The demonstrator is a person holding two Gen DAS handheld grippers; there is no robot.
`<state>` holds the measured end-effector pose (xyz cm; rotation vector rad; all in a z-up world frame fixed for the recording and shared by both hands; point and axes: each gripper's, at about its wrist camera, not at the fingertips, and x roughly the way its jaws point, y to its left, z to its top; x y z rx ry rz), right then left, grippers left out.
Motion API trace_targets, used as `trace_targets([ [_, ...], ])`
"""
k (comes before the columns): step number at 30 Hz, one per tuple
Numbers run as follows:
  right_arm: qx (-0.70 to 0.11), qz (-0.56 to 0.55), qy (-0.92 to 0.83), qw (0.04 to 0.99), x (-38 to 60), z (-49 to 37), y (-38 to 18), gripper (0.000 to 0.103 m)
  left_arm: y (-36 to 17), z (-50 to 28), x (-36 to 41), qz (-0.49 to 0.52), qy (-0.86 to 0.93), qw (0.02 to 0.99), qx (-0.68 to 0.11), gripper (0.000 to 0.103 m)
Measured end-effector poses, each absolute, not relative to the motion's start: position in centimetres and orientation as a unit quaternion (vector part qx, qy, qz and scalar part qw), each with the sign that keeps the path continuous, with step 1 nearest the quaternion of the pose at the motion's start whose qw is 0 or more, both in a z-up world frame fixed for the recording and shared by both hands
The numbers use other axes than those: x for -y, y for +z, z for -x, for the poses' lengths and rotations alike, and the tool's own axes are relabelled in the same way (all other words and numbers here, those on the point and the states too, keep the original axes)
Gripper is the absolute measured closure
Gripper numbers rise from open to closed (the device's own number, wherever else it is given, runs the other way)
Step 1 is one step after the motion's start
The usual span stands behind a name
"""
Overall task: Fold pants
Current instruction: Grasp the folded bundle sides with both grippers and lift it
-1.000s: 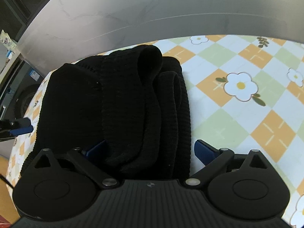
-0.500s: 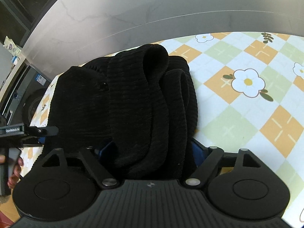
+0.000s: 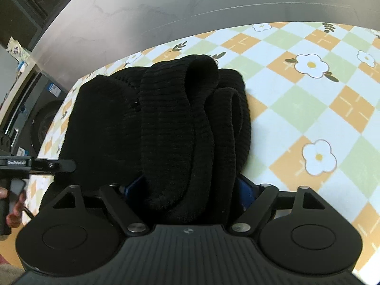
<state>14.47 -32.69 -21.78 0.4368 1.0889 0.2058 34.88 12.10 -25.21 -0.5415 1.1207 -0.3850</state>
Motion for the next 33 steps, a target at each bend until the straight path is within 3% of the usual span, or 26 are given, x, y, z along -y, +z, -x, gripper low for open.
trace_targets([
  [2, -0.511, -0.207, 0.091, 0.829, 32.9, -14.6, -21.9, 0.016, -25.8, -34.3, -12.4, 0.264, -0.181, 0.790, -0.523, 0.035],
  [6, -0.518, -0.195, 0.077, 0.829, 32.9, -15.3, -22.3, 0.002, -25.8, -34.0, -12.0, 0.249, -0.183, 0.796, -0.520, 0.034],
  [12, -0.522, -0.236, 0.073, 0.817, 33.7, -15.7, -23.4, 0.000, -25.6, -34.3, -11.2, 0.235, -0.183, 0.804, -0.515, 0.034],
  [14, -0.522, -0.240, 0.072, 0.815, 33.5, -15.5, -23.3, 0.005, -25.6, -33.9, -10.6, 0.225, -0.177, 0.809, -0.513, 0.033],
  [15, -0.524, -0.249, 0.082, 0.811, 33.3, -15.5, -23.2, 0.013, -25.6, -33.8, -10.5, 0.226, -0.174, 0.810, -0.513, 0.034],
  [19, -0.532, -0.239, 0.078, 0.809, 32.0, -15.3, -22.1, 0.023, -24.9, -33.0, -11.1, 0.241, -0.181, 0.808, -0.507, 0.050],
  [33, -0.552, -0.216, 0.126, 0.795, 29.8, -14.6, -21.7, 0.023, -25.1, -30.2, -14.1, 0.259, -0.175, 0.802, -0.508, 0.050],
])
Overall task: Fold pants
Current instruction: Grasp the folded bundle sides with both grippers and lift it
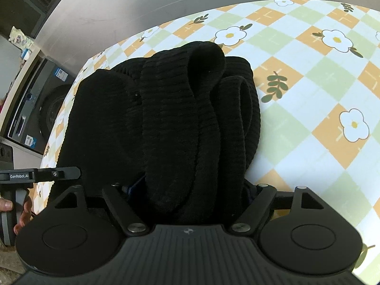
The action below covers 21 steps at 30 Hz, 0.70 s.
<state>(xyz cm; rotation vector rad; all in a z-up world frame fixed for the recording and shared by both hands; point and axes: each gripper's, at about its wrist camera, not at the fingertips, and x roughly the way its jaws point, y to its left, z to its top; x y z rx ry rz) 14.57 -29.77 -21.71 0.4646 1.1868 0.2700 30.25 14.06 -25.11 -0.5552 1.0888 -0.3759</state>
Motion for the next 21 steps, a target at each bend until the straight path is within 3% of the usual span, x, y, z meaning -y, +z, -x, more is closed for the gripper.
trace_targets([
  [7, -0.548, -0.237, 0.119, 0.793, 30.1, -14.4, -22.5, 0.014, -25.4, -30.5, -14.2, 0.263, -0.178, 0.800, -0.510, 0.045],
  [14, -0.538, -0.240, 0.121, 0.799, 30.5, -13.7, -22.5, 0.013, -25.4, -31.4, -13.2, 0.246, -0.175, 0.808, -0.507, 0.041],
  [21, -0.545, -0.204, 0.133, 0.803, 28.1, -14.0, -20.4, 0.035, -23.7, -29.1, -12.5, 0.231, -0.142, 0.823, -0.499, 0.057],
])
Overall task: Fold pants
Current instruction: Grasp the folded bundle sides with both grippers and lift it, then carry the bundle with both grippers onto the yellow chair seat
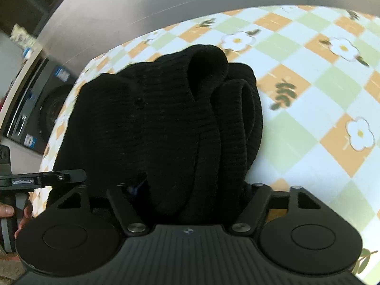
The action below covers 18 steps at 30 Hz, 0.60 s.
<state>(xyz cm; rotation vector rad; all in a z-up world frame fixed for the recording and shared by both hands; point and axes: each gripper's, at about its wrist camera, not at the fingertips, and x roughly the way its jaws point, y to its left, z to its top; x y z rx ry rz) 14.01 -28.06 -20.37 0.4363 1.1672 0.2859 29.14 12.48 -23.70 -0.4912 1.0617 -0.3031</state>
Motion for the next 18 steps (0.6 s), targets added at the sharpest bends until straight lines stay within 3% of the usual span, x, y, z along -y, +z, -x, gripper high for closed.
trace_targets([
  [4, -0.539, -0.156, 0.178, 0.809, 25.6, -14.2, -19.1, 0.041, -23.0, -25.7, -13.1, 0.255, -0.092, 0.830, -0.487, 0.060],
  [18, -0.527, -0.042, 0.386, 0.756, 14.5, -15.2, -17.9, 0.045, -20.5, -9.7, -14.7, 0.360, 0.142, 0.832, -0.397, 0.064],
])
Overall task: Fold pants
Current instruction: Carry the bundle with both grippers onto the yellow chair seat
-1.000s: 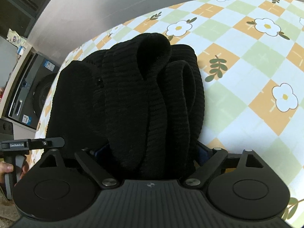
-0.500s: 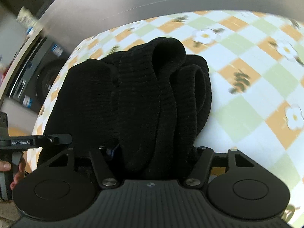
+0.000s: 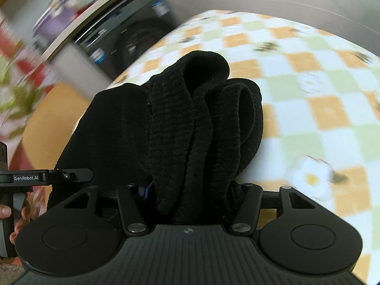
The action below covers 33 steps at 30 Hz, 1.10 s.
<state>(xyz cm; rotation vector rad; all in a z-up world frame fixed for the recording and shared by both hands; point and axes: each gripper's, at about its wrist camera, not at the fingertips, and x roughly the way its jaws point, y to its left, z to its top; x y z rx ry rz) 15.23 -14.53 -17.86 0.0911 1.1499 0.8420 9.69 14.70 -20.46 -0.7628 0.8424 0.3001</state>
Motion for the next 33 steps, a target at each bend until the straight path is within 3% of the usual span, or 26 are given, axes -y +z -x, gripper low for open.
trace_targets([
  [19, -0.486, 0.080, 0.584, 0.646, -14.4, -5.7, -15.6, 0.046, -19.1, 14.5, -24.3, 0.409, 0.331, 0.798, -0.293, 0.066],
  [23, -0.492, 0.118, 0.602, 0.618, -19.3, -2.3, -17.5, 0.046, -20.6, 17.8, -26.3, 0.412, 0.344, 0.784, -0.312, 0.066],
  [33, -0.527, 0.181, 0.582, 0.592, -27.3, 1.0, -27.1, 0.047, -30.3, 20.6, -32.8, 0.449, 0.348, 0.744, -0.352, 0.067],
])
